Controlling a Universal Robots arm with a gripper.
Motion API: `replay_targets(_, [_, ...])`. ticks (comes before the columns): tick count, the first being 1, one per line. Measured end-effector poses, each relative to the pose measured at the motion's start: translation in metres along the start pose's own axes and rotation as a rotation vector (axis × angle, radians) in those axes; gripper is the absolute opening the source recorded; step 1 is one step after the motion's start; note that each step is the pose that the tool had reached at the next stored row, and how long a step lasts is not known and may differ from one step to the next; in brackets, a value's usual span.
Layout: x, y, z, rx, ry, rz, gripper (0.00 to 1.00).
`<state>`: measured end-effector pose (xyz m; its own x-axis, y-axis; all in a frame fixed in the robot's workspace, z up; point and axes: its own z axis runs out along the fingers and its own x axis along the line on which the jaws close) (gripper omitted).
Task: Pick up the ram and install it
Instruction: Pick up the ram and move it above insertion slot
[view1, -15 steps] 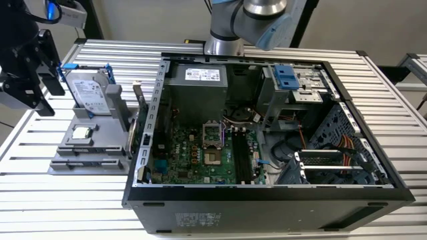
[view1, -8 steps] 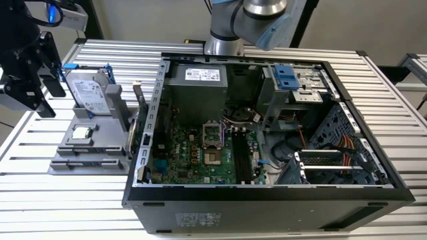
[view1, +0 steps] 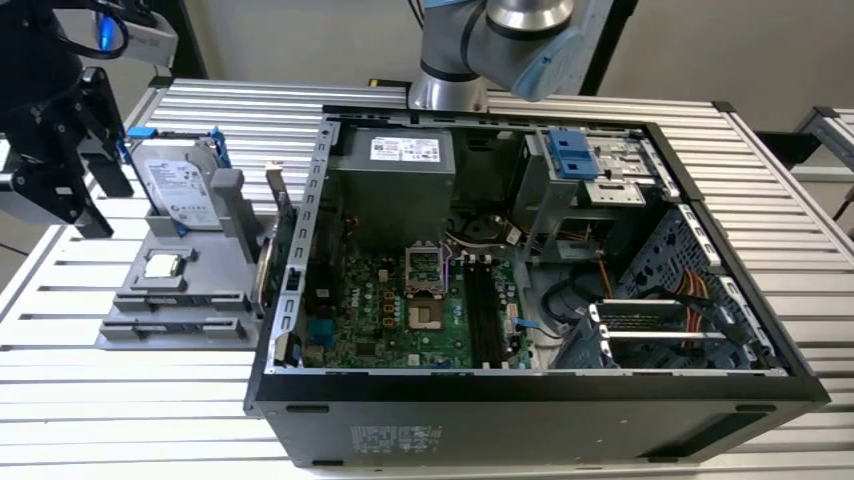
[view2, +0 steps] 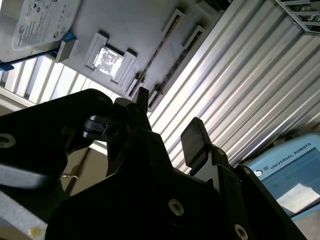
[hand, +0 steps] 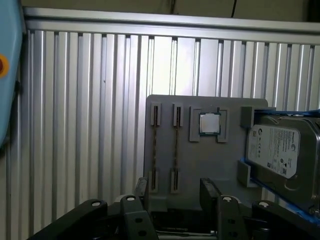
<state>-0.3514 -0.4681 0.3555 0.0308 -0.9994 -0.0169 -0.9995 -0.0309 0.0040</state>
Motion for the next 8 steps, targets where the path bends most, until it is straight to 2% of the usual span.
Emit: replay_targets(8, [0.0009,-0.0001,0.0036,-0.0001,0.0011,0.001,1.00])
